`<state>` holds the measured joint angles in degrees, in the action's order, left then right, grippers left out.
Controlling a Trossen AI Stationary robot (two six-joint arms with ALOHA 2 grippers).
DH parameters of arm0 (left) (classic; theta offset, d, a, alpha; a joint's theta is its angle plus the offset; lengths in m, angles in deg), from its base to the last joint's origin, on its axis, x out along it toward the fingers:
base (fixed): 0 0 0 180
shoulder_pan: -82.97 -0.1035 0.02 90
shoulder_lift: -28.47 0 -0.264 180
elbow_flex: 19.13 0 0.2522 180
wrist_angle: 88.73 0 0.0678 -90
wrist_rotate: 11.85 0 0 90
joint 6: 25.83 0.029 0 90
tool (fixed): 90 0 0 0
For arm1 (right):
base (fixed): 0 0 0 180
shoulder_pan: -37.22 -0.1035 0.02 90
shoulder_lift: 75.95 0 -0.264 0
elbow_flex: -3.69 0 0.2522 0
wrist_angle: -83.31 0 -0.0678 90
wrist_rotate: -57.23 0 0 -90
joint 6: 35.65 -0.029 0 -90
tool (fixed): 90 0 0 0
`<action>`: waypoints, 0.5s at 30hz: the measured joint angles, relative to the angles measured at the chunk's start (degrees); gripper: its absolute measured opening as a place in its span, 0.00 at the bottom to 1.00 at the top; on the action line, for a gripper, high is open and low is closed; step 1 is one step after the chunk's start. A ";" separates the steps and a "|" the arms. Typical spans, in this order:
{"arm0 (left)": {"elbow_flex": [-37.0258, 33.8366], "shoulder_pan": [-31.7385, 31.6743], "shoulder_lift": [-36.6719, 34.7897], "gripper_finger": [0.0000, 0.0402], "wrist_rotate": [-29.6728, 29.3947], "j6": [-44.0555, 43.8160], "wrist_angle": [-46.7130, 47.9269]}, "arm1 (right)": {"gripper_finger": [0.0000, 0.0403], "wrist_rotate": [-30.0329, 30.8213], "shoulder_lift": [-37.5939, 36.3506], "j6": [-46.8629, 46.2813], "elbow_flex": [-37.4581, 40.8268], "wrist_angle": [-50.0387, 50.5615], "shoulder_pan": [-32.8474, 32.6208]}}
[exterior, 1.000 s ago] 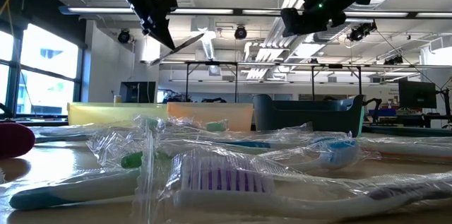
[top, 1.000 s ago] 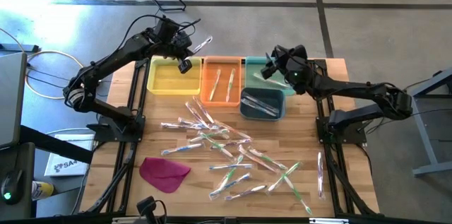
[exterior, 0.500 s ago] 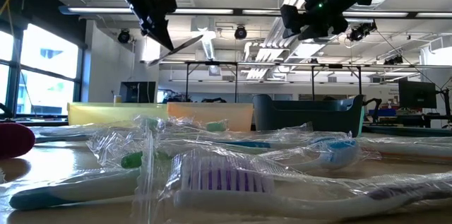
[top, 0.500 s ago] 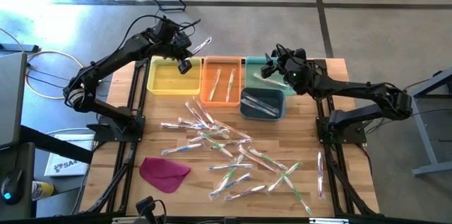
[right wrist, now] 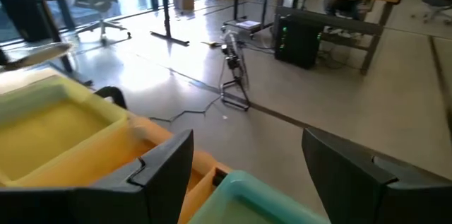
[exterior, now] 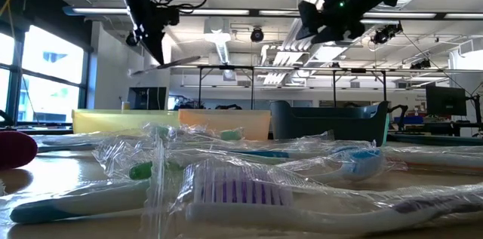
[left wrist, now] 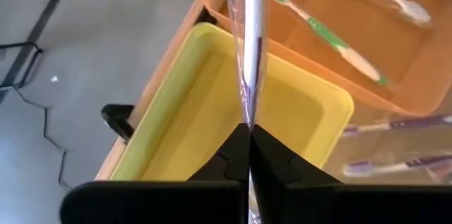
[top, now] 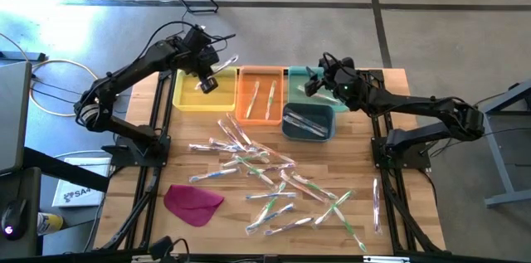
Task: Pick & Place Toothbrushes
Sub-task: Put the violet toothbrush into the yellow bin
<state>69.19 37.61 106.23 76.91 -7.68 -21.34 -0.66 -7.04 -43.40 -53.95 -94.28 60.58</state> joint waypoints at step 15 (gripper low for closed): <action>-14.14 0.04 -0.33 0.00 -3.37 -0.20 -7.65 | 0.64 -8.53 0.00 -1.51 0.00 1.69 0.00</action>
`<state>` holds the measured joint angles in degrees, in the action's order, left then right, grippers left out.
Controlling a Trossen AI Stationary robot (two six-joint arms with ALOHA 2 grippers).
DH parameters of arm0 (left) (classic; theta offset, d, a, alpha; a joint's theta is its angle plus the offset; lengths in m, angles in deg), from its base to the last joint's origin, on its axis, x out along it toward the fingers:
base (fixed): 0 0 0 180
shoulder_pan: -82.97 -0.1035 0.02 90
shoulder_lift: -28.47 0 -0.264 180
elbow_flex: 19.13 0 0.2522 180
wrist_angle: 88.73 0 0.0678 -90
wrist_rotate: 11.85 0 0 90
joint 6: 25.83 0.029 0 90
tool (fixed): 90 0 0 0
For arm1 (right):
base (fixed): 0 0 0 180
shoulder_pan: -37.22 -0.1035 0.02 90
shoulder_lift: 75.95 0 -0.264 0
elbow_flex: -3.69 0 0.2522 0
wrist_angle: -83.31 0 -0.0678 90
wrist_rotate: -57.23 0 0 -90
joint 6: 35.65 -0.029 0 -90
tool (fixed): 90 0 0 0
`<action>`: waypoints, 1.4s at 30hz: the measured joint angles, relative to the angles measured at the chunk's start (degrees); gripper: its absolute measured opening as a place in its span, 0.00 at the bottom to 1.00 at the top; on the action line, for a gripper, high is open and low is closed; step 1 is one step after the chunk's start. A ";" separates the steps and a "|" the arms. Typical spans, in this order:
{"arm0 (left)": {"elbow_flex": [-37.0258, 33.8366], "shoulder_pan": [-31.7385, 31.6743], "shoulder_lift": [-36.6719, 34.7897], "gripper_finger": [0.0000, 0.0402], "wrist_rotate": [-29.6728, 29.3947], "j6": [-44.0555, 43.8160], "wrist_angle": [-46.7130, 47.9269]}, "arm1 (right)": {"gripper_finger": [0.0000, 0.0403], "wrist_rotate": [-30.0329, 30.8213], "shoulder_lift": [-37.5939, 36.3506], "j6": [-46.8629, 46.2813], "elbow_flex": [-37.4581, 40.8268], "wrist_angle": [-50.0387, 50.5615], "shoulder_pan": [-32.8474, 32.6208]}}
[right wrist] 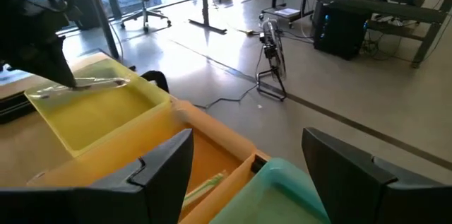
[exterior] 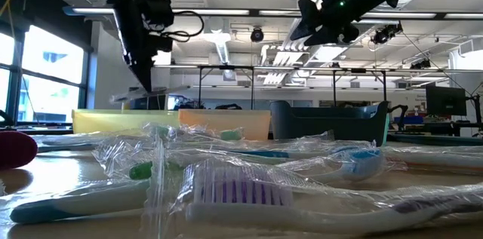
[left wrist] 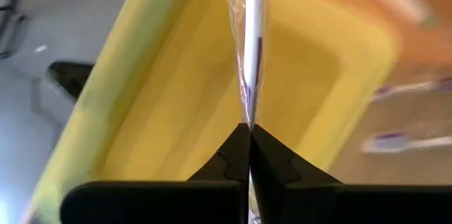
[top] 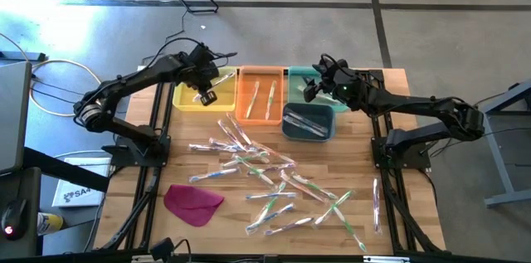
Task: Pick & Place Toothbrushes
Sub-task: Put the violet toothbrush into the yellow bin, then put the green toothbrush into the orange bin
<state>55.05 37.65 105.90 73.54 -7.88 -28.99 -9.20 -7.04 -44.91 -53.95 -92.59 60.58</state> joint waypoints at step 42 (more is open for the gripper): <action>-13.67 -0.04 0.02 0.20 -11.40 0.80 -15.07 | 0.64 0.02 0.00 -0.01 0.00 2.18 0.00</action>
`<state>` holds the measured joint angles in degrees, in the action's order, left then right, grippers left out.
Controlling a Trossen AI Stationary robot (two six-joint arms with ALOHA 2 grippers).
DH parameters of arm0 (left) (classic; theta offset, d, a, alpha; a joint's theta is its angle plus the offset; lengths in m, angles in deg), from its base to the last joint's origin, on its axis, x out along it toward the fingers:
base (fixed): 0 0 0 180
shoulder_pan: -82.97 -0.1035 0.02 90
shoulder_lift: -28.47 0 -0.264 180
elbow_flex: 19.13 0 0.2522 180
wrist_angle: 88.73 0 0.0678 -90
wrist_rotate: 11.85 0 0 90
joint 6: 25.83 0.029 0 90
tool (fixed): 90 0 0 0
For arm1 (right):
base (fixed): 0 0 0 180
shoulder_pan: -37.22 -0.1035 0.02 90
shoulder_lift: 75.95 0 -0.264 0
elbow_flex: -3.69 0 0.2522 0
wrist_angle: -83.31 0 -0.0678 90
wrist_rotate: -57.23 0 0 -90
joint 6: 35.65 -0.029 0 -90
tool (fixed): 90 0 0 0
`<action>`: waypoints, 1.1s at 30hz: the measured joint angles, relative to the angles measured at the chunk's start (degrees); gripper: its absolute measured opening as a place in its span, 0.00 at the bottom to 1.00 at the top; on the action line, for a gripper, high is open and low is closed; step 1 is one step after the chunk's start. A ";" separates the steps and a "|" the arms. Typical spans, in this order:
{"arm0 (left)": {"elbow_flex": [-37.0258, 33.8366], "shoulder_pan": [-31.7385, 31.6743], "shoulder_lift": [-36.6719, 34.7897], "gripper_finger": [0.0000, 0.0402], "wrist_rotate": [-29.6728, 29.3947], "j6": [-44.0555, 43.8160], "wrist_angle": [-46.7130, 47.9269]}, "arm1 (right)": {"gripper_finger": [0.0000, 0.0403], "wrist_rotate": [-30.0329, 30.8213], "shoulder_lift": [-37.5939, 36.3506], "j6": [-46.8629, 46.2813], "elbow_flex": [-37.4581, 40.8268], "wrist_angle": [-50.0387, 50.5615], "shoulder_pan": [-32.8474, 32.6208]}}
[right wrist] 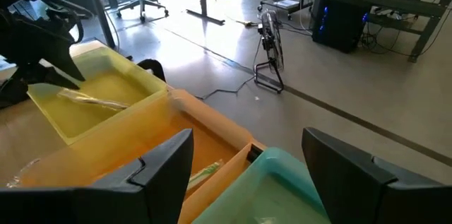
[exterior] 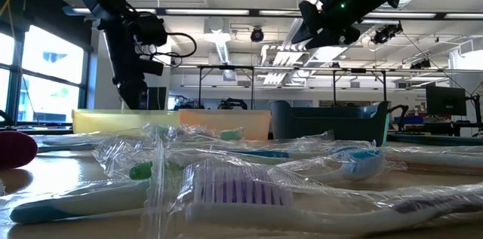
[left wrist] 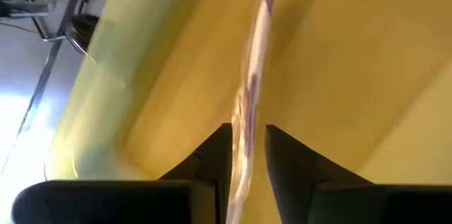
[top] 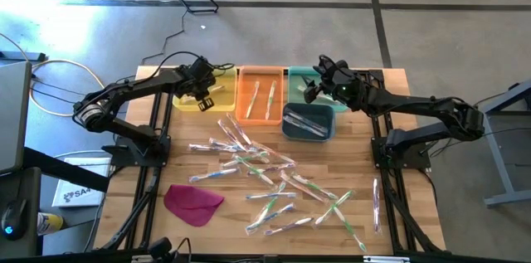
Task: Pick & Place Toothbrushes
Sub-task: Put the green toothbrush into the orange bin
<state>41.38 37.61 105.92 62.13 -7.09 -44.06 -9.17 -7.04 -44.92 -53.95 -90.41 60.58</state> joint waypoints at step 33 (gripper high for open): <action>-0.02 7.18 -13.14 0.00 24.01 -1.01 -3.03 | 0.43 -3.02 0.00 1.98 0.00 0.43 -3.97</action>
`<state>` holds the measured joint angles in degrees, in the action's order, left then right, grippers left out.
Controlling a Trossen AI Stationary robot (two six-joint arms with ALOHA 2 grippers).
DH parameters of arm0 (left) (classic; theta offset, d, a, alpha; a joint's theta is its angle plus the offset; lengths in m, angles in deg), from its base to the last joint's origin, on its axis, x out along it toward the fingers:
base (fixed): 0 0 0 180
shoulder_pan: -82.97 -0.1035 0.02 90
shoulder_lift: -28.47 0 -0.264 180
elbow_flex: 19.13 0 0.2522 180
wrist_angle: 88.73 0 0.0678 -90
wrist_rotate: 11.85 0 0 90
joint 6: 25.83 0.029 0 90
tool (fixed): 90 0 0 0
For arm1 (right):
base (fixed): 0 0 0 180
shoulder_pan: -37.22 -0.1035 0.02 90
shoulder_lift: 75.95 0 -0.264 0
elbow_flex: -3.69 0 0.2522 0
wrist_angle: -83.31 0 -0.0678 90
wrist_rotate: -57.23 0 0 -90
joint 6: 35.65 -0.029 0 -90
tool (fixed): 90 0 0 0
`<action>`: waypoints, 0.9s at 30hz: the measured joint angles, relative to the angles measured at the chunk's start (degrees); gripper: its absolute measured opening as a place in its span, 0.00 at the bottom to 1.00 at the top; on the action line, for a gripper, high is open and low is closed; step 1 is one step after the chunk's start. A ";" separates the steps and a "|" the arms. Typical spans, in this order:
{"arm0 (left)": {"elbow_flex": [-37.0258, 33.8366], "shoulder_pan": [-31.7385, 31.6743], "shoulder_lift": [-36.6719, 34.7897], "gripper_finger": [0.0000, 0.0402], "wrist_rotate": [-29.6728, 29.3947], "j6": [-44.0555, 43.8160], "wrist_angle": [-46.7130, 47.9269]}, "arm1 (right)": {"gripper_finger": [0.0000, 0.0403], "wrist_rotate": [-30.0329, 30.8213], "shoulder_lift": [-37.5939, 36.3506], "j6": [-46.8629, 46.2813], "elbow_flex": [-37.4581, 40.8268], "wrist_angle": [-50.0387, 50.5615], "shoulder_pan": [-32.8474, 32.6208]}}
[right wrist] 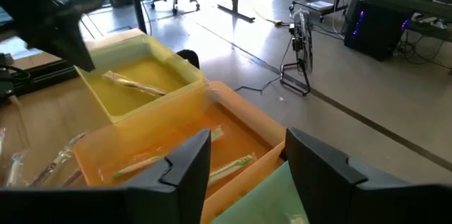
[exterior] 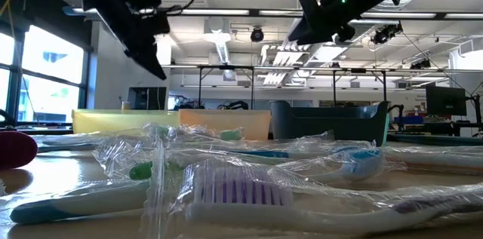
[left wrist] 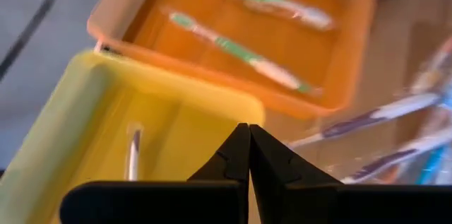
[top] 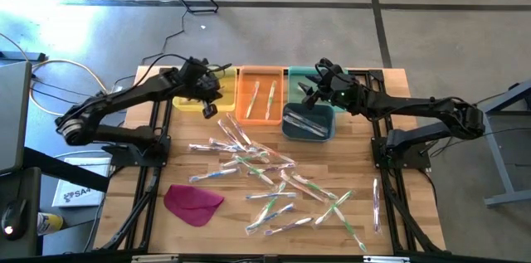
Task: Pick & Place Toothbrushes
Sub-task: Put the green toothbrush into the orange bin
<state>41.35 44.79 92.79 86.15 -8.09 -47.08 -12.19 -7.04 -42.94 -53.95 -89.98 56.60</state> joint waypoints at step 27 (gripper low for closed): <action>0.00 31.81 -10.97 0.00 -8.79 -7.35 -0.95 | 0.32 -17.50 0.00 -0.46 0.00 3.61 0.00</action>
<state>41.35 76.60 81.81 77.36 -15.44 -48.04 -29.69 -7.04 -43.40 -53.95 -86.37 56.60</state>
